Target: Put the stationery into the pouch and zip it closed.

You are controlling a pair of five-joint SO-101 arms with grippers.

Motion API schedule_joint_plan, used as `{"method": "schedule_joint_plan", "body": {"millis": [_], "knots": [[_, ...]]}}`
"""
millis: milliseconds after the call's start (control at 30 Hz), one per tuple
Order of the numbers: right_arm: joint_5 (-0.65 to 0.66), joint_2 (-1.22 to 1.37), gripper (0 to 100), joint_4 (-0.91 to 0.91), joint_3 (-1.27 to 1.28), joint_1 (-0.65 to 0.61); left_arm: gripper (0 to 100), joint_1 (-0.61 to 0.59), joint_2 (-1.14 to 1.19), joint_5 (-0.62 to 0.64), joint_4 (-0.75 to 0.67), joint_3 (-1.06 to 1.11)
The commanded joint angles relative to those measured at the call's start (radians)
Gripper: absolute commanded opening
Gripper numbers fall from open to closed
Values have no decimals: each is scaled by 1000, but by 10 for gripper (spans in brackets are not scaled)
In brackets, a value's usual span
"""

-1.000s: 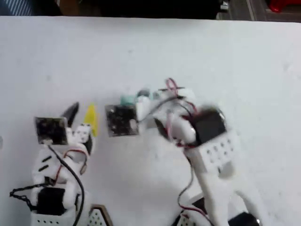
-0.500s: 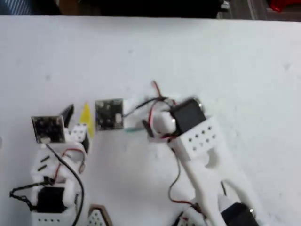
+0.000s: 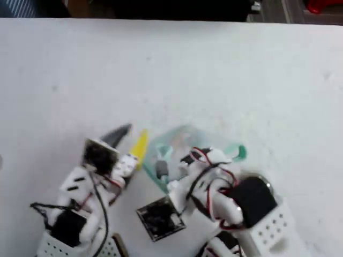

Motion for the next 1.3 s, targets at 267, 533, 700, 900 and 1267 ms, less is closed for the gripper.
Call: {"method": "schedule_joint_plan", "body": {"millis": [267, 533, 700, 900, 1267], "knots": [[8, -36, 18, 36, 31, -208, 132, 147, 1, 43, -178, 21], [15, -45, 18, 21, 71, -183, 105, -68, -5, 49, -143, 17], [57, -44, 18, 22, 63, -122, 162, -159, -5, 25, 35, -109], [21, -38, 18, 22, 69, -246, 164, 114, -4, 20, -54, -23], [-9, -70, 18, -54, 68, -203, 128, 243, -5, 20, 28, 26]]}}
